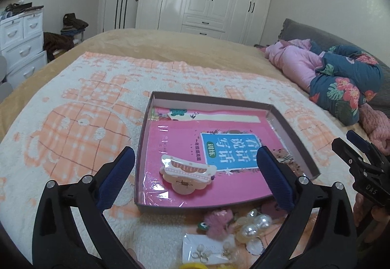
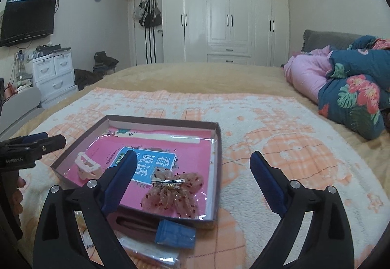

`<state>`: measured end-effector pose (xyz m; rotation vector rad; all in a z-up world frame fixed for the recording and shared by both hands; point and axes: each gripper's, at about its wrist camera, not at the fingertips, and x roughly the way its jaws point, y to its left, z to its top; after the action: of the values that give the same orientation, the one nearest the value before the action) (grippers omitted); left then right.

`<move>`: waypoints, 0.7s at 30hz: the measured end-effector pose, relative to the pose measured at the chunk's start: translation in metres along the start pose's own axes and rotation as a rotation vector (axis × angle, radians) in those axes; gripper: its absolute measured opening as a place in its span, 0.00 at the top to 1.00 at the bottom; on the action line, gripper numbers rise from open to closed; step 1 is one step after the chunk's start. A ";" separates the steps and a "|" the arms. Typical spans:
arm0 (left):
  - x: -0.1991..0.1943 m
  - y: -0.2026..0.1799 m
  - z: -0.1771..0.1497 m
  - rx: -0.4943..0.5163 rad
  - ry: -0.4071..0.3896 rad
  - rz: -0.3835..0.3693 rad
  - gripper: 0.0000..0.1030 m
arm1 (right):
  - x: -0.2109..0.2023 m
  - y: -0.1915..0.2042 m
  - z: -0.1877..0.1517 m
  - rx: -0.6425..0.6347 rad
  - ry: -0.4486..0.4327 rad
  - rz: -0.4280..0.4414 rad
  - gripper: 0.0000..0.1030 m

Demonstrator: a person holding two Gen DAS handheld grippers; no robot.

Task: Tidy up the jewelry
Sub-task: 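Place the white claw clip in the tray with the left tool while the right tool places the bow clip, then grasp the pearl earrings with the left tool while the right tool grasps the blue box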

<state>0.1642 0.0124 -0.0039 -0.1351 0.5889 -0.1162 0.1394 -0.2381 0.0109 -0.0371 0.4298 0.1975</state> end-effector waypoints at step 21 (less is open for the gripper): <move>-0.052 -0.005 -0.018 0.025 -0.053 -0.024 0.11 | -0.055 0.013 -0.021 -0.032 -0.018 0.033 0.09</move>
<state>0.1106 0.0134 0.0105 -0.1202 0.5324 -0.1429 0.0790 -0.2374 0.0151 -0.0599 0.4099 0.2375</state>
